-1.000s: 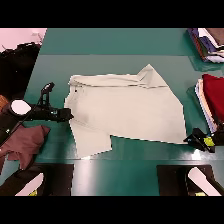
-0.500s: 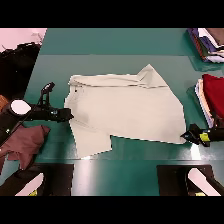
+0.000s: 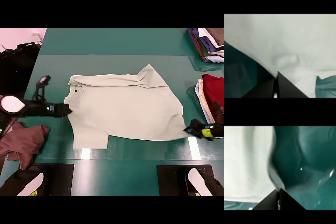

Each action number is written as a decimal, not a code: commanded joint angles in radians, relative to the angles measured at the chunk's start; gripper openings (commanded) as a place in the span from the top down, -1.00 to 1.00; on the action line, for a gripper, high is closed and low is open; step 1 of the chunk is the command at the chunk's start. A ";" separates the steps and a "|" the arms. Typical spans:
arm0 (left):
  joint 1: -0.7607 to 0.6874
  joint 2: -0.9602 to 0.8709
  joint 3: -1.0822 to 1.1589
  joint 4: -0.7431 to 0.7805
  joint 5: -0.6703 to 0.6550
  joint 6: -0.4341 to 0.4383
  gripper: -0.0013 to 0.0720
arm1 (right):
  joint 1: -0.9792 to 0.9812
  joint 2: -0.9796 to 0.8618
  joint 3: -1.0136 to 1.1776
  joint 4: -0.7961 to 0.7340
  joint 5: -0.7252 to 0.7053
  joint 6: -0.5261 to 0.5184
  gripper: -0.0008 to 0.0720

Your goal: Fold the shirts.

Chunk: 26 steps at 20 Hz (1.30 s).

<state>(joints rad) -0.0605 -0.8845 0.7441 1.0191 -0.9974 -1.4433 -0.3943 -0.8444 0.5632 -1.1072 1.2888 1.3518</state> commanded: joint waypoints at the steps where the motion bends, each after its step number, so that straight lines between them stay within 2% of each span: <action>1: 0.001 0.050 0.142 0.005 -0.046 0.003 0.90 | -0.013 0.104 0.129 0.013 0.051 0.001 0.93; 4: 0.001 0.076 0.374 0.006 -0.116 0.003 0.91 | -0.013 0.155 0.334 0.098 0.053 0.000 0.93; 7: 0.001 0.112 0.653 0.028 -0.124 0.003 0.91 | -0.013 0.185 0.590 0.138 0.037 0.000 0.93; 12: 0.001 0.134 1.151 0.066 -0.116 -0.006 0.91 | -0.013 0.185 1.045 0.137 -0.047 -0.003 0.93; 16: 0.001 0.134 1.397 0.072 -0.068 -0.018 0.91 | -0.013 0.107 1.369 0.109 -0.027 -0.004 0.93; 18: 0.001 0.134 1.424 0.130 -0.035 -0.037 0.91 | -0.013 0.062 1.485 0.109 -0.010 -0.003 0.93; 21: 0.001 0.129 1.357 0.220 -0.084 -0.103 0.91 | -0.013 0.009 1.549 0.111 0.041 0.024 0.93; 26: 0.001 0.052 1.038 0.226 -0.202 -0.105 0.91 | -0.012 -0.055 1.321 0.122 0.106 0.038 0.93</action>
<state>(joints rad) -0.0605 -0.7910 1.9244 1.2240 -1.1324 -1.5360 -0.4068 -0.8570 1.9724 -0.9928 1.3430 1.3773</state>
